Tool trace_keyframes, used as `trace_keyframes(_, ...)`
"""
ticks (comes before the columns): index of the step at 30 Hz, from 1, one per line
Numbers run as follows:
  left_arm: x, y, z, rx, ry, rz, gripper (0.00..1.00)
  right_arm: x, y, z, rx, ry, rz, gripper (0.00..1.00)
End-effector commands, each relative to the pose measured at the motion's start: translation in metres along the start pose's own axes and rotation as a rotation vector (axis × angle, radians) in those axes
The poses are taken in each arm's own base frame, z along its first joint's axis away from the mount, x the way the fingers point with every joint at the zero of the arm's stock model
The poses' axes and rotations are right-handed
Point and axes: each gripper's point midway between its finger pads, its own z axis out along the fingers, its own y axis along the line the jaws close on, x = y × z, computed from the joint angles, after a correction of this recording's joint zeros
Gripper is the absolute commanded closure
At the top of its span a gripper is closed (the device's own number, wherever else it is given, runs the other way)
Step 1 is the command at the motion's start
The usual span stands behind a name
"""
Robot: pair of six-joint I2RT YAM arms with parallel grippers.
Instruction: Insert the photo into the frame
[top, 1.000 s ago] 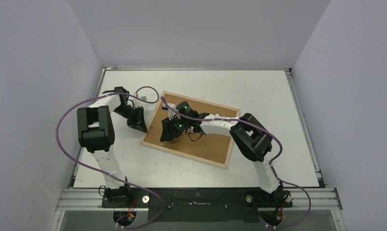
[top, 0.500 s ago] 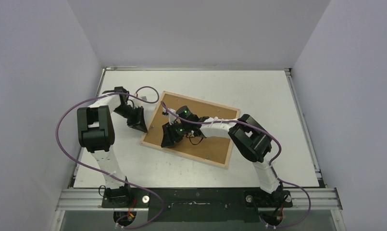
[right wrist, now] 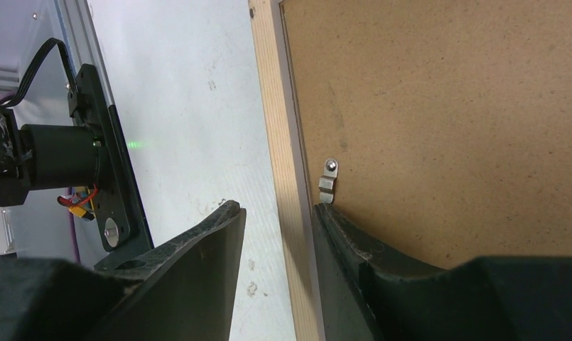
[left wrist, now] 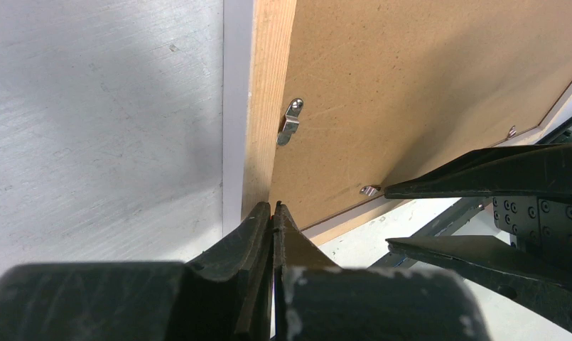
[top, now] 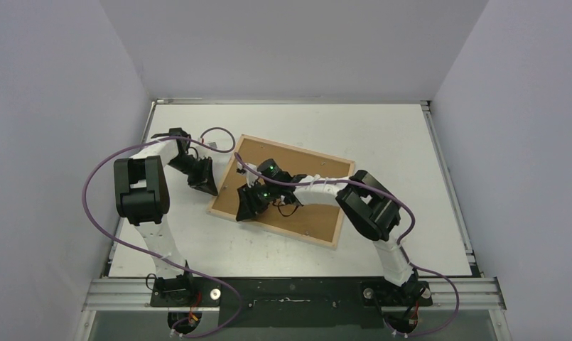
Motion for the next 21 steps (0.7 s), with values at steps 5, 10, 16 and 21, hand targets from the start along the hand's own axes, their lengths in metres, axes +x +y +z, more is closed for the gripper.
trace_keyframes(5, -0.009, -0.005, -0.007, 0.015, -0.03, 0.034, 1.0, -0.04, -0.003, -0.012, 0.012, -0.074, -0.059, 0.57)
trace_keyframes(10, -0.008, -0.005, -0.007, 0.018, -0.031, 0.031, 1.0, -0.033, -0.006, -0.004, 0.006, -0.056, -0.047, 0.55)
trace_keyframes(16, -0.009, -0.004, -0.006, 0.018, -0.031, 0.028, 1.0, -0.019, 0.001, 0.007, -0.014, -0.029, -0.04, 0.55)
trace_keyframes(21, -0.008, -0.004, -0.006, 0.019, -0.031, 0.029, 1.0, -0.014, 0.003, 0.009, -0.021, -0.02, -0.033, 0.56)
